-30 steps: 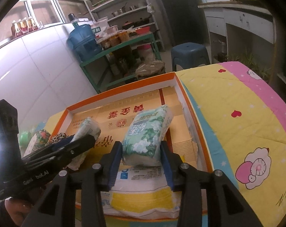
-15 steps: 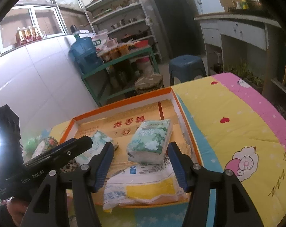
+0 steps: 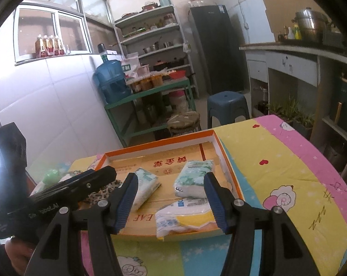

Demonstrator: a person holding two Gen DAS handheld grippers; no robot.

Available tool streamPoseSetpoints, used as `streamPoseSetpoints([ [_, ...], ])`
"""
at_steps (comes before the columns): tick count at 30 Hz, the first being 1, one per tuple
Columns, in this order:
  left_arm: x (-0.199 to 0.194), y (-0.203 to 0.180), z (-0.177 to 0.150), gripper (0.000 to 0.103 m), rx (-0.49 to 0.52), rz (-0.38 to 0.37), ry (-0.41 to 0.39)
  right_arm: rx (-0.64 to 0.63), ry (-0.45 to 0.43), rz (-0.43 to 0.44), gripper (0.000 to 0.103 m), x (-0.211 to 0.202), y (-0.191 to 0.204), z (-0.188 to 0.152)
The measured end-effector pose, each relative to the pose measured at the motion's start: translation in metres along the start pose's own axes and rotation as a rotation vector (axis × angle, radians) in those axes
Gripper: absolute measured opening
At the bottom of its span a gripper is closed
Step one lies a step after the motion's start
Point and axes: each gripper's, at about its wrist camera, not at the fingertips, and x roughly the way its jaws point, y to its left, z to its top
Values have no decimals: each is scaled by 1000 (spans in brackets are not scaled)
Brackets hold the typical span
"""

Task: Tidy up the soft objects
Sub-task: 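Open the left gripper dropping the white tissue pack into the box, then move both open grippers back toward the pile of soft items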

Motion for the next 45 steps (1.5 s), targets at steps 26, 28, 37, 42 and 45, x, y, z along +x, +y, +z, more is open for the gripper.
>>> streamPoseSetpoints([
  [26, -151, -6, -10, 75, 94, 116, -175, -43, -46, 4, 59, -69, 85, -11],
  [28, -161, -1, -12, 75, 93, 124, -181, -50, -47, 11, 59, -73, 93, -13],
  [37, -205, 18, -17, 75, 78, 168, -200, -70, -39, 44, 59, -85, 127, -20],
  [42, -228, 28, -20, 75, 67, 197, -220, -87, -41, 69, 59, -89, 149, -22],
  [45, -246, 35, -25, 75, 68, 226, -245, -98, -40, 87, 59, -91, 162, -26],
])
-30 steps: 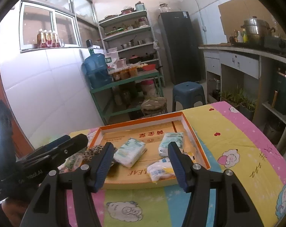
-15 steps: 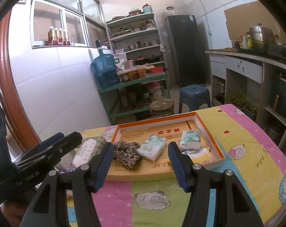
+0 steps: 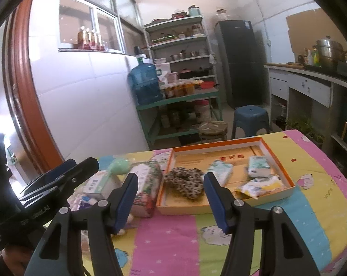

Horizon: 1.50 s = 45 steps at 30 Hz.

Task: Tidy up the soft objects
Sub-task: 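Move both open grippers back toward the pile of soft items, then grasp the cartoon-girl packet with the left gripper while the right grasps the cream teddy bear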

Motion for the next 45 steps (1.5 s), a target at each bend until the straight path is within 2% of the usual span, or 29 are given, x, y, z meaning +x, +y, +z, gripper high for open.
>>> streamPoseSetpoints([
  [14, -48, 52, -7, 75, -13, 79, -14, -50, 24, 75, 59, 2, 60, -13],
  [23, -69, 82, -16, 75, -9, 129, -21, -67, 48, 101, 59, 10, 85, -23],
  [33, -75, 119, -38, 75, -31, 133, -10, -64, 82, 104, 59, 31, 104, -48],
  [45, -64, 148, -68, 75, -45, 136, 23, -61, 129, 121, 59, 55, 115, -75],
])
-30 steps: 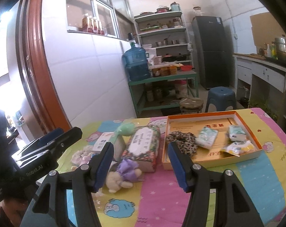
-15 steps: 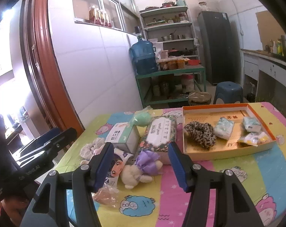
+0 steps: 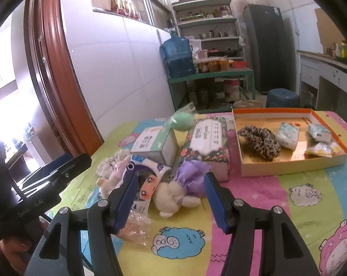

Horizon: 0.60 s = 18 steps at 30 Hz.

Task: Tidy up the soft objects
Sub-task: 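Grasp the cartoon-girl packet with the left gripper while the right grasps the cream teddy bear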

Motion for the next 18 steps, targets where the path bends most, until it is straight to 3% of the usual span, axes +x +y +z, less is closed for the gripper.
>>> streamPoseSetpoints([
  [10, 25, -1, -19, 75, 12, -70, 68, 30, 2, -37, 59, 7, -16, -6],
  [18, 62, -3, -31, 76, -10, -117, 172, 56, 18, -45, 59, 15, -27, -7],
])
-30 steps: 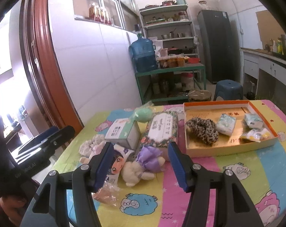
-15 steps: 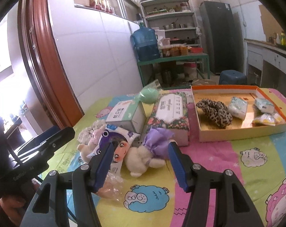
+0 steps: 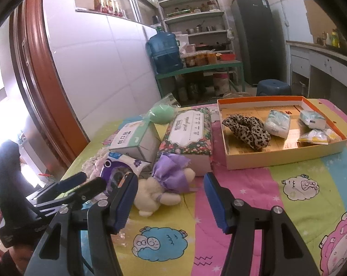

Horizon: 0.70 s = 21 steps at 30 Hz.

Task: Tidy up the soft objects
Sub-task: 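Grasp the cartoon-girl packet with the left gripper while the right grasps the cream teddy bear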

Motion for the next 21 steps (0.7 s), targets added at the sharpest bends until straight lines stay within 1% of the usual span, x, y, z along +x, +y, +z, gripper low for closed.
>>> streamPoseSetpoints([
  [2, 8, 2, -1, 75, -8, -9, 20, 1, 7, 3, 59, 2, -1, -1],
  [3, 12, 3, -2, 72, -11, -14, 28, 3, 11, 5, 59, 4, -1, -2],
  [5, 19, 1, -4, 54, -12, -26, 41, 3, 19, 4, 59, 7, -2, -3],
  [6, 23, 1, -4, 49, -12, -31, 47, 4, 24, 4, 59, 9, -3, -3],
  [8, 30, 0, -6, 32, -14, -37, 68, 8, 33, 5, 59, 13, -4, -4],
  [12, 40, 1, -9, 24, -26, -61, 83, 17, 48, 12, 59, 19, -7, -6],
  [17, 42, -2, -12, 20, -6, -71, 75, 45, 72, 38, 59, 27, -9, -8],
  [21, 40, 1, -16, 15, -26, -94, 64, 48, 79, 40, 59, 31, -8, -10],
])
